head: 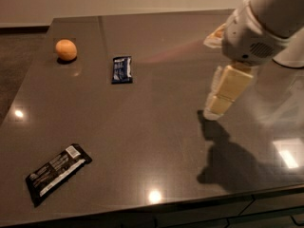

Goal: Move rxbar chocolate near rxbar blueberry

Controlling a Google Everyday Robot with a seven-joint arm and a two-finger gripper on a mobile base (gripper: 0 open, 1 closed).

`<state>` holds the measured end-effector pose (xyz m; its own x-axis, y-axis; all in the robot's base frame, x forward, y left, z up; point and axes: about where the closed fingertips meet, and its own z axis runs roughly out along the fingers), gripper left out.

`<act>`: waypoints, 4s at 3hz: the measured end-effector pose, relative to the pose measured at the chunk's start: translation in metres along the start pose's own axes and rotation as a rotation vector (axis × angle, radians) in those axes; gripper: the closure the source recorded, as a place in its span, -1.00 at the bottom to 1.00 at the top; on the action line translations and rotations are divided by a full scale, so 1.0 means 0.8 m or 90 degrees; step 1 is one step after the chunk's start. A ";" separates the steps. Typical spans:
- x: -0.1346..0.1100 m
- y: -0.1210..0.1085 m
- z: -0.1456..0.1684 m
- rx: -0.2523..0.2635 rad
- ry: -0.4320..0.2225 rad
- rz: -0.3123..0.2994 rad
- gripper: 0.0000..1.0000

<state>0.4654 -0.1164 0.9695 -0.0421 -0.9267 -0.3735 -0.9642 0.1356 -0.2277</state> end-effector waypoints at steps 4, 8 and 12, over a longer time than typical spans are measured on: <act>-0.171 0.091 0.149 -0.159 -0.082 -0.246 -1.00; -0.244 0.162 0.226 -0.247 -0.116 -0.339 -1.00; -0.272 0.209 0.258 -0.283 -0.134 -0.371 -0.68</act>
Offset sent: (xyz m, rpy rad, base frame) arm 0.0018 0.1434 -0.0633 0.0110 0.0416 0.3173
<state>0.3677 0.1802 0.8268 0.5138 -0.7131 -0.4770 -0.8319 -0.5500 -0.0739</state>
